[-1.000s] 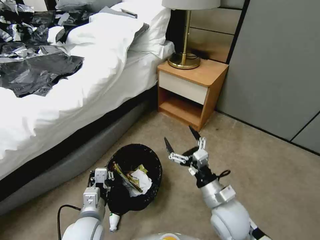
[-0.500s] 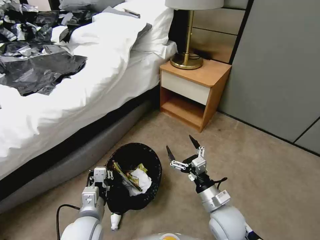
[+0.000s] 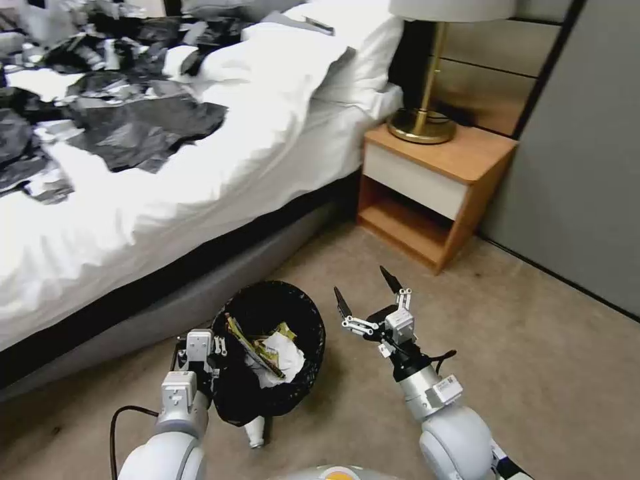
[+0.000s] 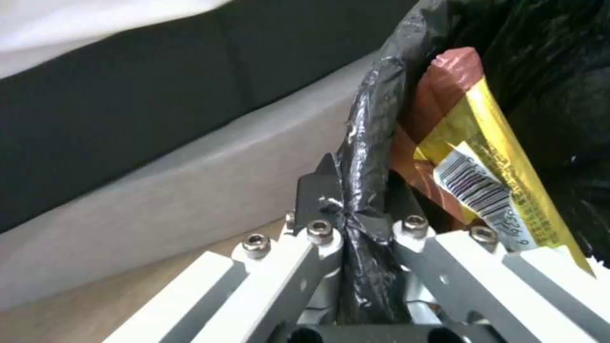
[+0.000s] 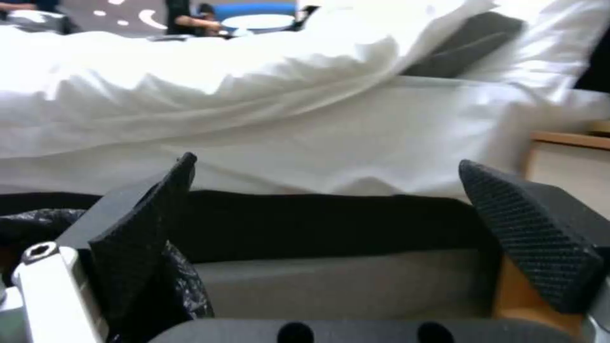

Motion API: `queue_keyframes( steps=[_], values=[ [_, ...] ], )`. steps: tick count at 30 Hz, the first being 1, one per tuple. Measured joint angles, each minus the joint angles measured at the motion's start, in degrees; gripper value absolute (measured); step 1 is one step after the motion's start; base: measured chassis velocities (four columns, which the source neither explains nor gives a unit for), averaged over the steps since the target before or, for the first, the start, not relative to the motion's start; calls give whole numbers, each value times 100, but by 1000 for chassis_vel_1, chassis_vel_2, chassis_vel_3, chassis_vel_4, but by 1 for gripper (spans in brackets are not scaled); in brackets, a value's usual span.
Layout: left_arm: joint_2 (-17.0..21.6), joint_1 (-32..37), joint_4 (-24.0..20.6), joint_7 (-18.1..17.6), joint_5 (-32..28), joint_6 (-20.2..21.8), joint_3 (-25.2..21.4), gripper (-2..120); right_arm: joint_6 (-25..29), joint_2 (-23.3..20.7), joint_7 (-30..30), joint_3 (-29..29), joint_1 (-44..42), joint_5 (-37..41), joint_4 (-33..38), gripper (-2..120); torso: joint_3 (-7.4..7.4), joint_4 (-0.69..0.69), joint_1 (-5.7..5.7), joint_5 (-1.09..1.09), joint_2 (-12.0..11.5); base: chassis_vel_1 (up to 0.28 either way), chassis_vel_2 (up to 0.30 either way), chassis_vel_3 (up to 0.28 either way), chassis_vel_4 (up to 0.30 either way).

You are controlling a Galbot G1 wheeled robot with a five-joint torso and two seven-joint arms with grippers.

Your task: Pick up the trash bin, then pick up the garbage from the floor and place it into the trash bin.

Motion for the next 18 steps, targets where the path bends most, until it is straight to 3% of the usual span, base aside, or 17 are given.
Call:
queue_keyframes(
  steps=[18],
  values=[
    [-13,120,-140,0,-3,5,-35,1,3,-56,-18,-23,-74,-16,-76,100,0,0,0,0,0,125,128,124,128]
  ],
)
